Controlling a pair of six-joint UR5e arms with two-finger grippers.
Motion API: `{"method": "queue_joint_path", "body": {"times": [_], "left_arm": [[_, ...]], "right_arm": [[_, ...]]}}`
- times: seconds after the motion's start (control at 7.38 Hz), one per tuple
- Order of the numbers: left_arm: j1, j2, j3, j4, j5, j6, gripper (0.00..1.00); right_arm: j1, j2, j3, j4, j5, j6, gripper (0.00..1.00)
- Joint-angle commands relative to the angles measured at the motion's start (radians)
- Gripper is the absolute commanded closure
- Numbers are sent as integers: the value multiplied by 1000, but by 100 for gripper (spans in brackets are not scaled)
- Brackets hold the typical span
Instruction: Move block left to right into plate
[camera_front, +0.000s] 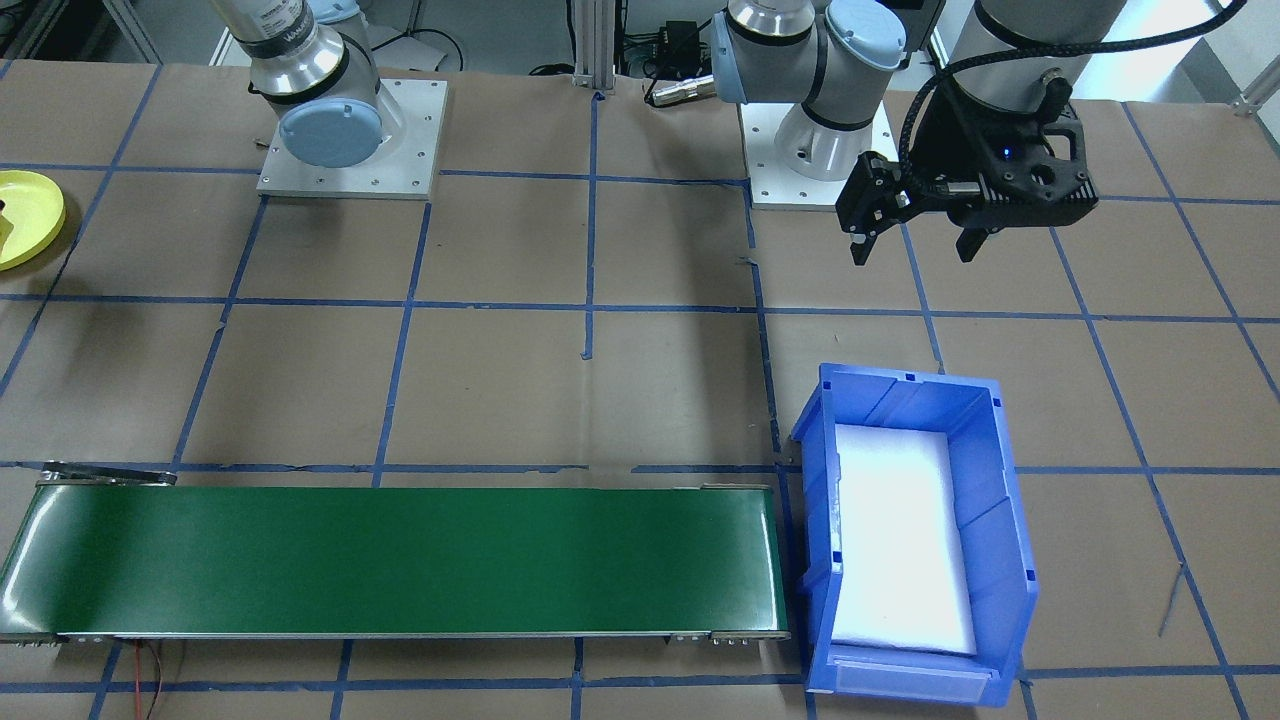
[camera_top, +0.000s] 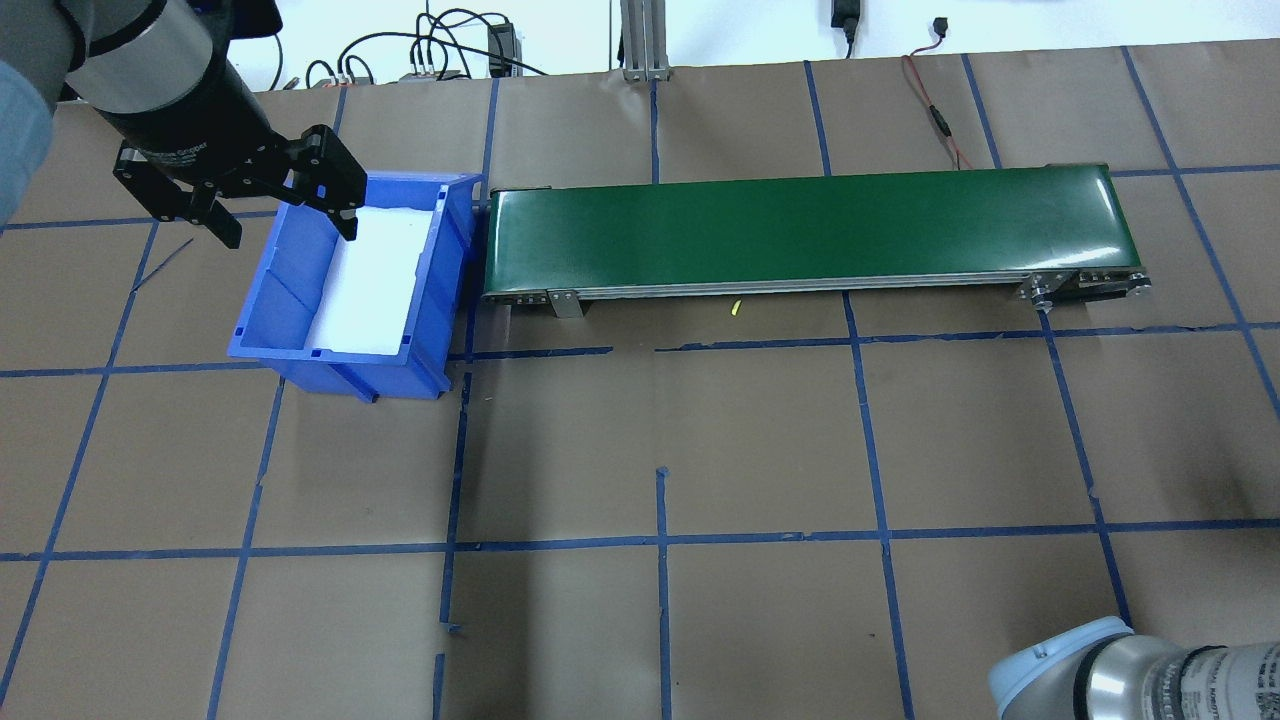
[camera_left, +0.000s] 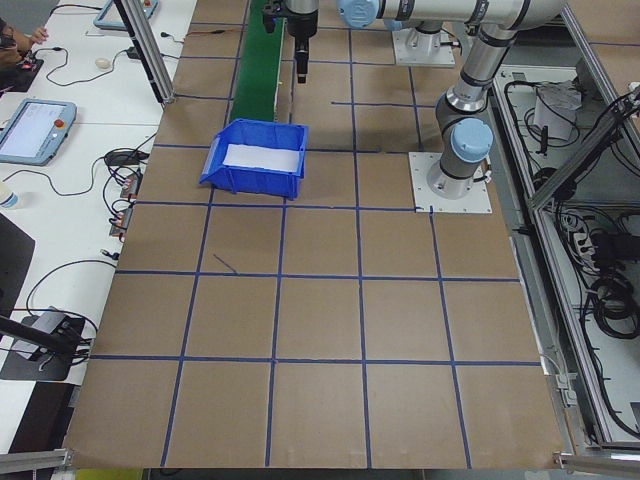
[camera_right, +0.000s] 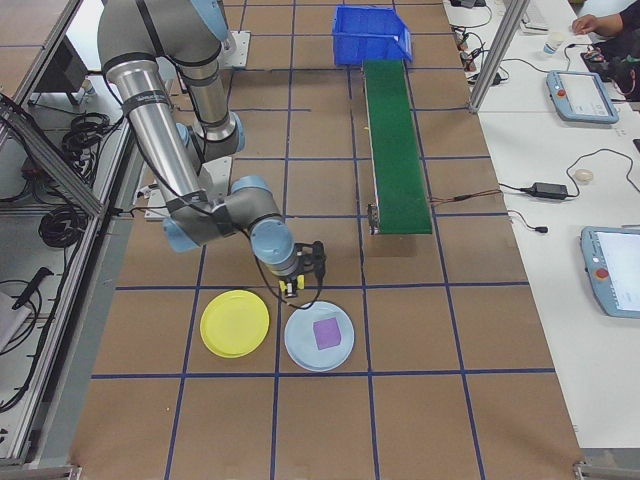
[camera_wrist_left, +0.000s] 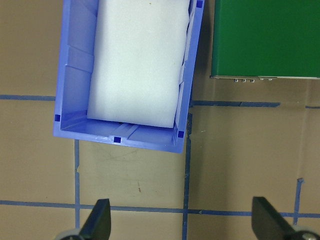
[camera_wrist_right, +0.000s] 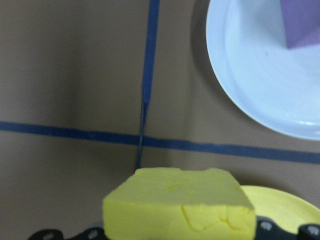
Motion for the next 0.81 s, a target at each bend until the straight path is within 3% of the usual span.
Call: {"method": "queue_joint_path", "body": {"times": [0.0,0.14,0.54,0.68], "left_arm": [[0,0,0,1,0,0,0],[0,0,0,2,0,0,0],[0,0,0,2,1,0,0],[0,0,0,2,1,0,0]], "right_arm": [[-104,55,-1,-85,-23,-104,59],[-104,73,-1,-100,-51,-95,48],[-104,81,-7,-103,-51,-93,30],[-104,87,-12,-103,-53,-91,0]]}}
